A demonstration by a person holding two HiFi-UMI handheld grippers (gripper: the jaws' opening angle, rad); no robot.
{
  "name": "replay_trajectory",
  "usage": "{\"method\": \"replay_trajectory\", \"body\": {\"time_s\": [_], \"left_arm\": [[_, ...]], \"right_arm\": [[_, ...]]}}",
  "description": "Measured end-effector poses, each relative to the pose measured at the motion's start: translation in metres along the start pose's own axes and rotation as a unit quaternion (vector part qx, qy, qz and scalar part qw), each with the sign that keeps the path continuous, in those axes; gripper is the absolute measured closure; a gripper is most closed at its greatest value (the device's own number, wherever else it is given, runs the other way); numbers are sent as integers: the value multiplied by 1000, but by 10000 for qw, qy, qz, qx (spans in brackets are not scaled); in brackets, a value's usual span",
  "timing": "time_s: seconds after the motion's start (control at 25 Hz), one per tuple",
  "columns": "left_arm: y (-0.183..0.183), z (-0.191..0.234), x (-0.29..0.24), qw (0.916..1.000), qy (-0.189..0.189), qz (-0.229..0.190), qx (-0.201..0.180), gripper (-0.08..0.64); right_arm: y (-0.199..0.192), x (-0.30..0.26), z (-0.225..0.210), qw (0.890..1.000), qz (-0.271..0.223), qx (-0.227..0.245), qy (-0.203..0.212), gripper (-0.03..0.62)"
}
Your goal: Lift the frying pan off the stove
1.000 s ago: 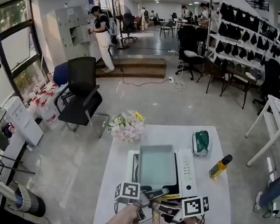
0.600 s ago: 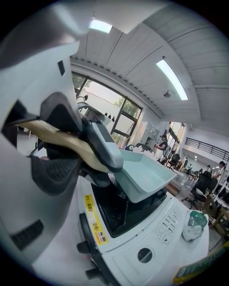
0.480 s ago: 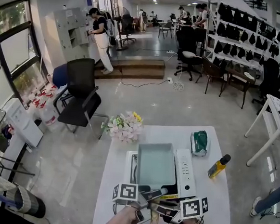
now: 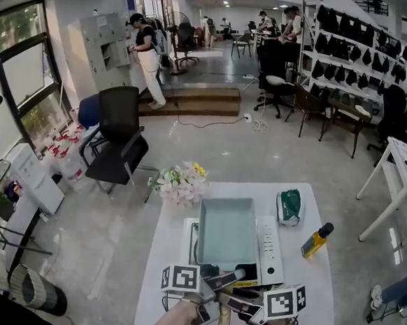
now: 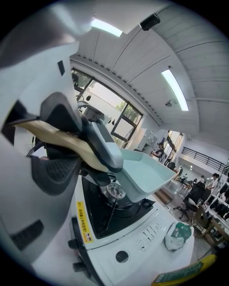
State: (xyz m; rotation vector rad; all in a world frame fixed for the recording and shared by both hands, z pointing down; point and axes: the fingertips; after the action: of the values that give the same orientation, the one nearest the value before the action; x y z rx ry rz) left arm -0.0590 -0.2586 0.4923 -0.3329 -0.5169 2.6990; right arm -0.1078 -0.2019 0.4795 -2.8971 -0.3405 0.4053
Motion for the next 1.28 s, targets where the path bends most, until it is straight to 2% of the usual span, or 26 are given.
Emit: {"method": "replay_trajectory", "body": {"time_s": [0.16,1.28], "left_arm": [[3,-11,0,9997,-14,-38,-242,423],[19,-81,15,9921,-334,-471,-1116,423]], "right_arm": [[1,5,8,9998,-45,173,9,425],[-3,26,61,9951,-302,918,211,433]]}}
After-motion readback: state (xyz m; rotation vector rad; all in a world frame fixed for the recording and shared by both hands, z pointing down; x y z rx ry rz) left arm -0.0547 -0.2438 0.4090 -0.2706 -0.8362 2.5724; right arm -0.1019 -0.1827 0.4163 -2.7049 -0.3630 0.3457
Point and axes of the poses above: the fingertips, and each gripper's own axes: x backward along the fingers, z to its left, y out of its top, and after that the axes turned 14 degrees about -x, right-handed
